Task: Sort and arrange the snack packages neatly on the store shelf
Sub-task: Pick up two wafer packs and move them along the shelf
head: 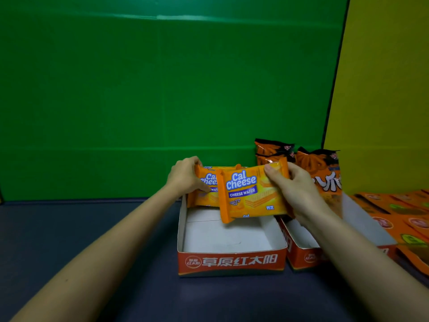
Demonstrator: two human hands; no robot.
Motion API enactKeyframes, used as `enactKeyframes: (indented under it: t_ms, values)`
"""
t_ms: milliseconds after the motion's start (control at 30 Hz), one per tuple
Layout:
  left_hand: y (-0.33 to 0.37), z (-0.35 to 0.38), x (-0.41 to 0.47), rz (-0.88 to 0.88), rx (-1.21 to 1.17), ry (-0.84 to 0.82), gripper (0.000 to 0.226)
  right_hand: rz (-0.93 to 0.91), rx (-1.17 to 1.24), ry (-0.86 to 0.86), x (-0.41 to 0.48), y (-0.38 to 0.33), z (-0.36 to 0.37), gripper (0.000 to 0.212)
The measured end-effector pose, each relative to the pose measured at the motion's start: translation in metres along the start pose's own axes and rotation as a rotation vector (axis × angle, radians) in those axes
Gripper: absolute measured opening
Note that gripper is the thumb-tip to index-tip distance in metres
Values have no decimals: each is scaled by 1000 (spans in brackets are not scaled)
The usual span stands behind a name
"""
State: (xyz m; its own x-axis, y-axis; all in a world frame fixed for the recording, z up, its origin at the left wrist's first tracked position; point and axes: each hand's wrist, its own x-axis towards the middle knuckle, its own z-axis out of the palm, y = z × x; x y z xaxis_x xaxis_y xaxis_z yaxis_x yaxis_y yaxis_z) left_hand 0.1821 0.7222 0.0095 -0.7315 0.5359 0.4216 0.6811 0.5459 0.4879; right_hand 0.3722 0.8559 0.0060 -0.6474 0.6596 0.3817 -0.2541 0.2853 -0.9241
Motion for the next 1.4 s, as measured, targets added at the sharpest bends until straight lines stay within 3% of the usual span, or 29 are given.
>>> enactKeyframes:
  t_ms: [200,333,500,600,667,767,867,1000,1100,1267,1400]
  values:
    - [-8,4,-3,112,289,28,59,-43,-73,-13,9,9,15,26]
    - [-16,-8,2,124,216,64,54,-80,-150,-37,16,16,27,20]
    - [-29,-25,2,132,53,91,21,-114,-168,-55,26,22,49,11]
    - [-42,-30,-2,71,97,122,22,-48,-141,-124,34,24,53,16]
    - [-51,-33,-5,38,134,131,21,-47,-254,-162,40,23,46,22]
    - [-62,-36,-9,18,130,113,21,-211,-616,-209,45,18,36,27]
    - [-66,-36,-15,8,142,90,21,-334,-813,-259,44,15,37,24]
    - [-71,-36,-20,-1,158,88,22,-366,-1123,-393,39,16,43,51]
    - [-73,-38,-25,-14,171,86,22,-357,-1161,-451,36,19,48,60]
    - [-76,-42,-37,-43,197,90,24,-417,-1147,-453,38,12,47,52]
    - [-73,-43,-47,-13,181,130,17,-395,-1251,-488,37,12,49,66]
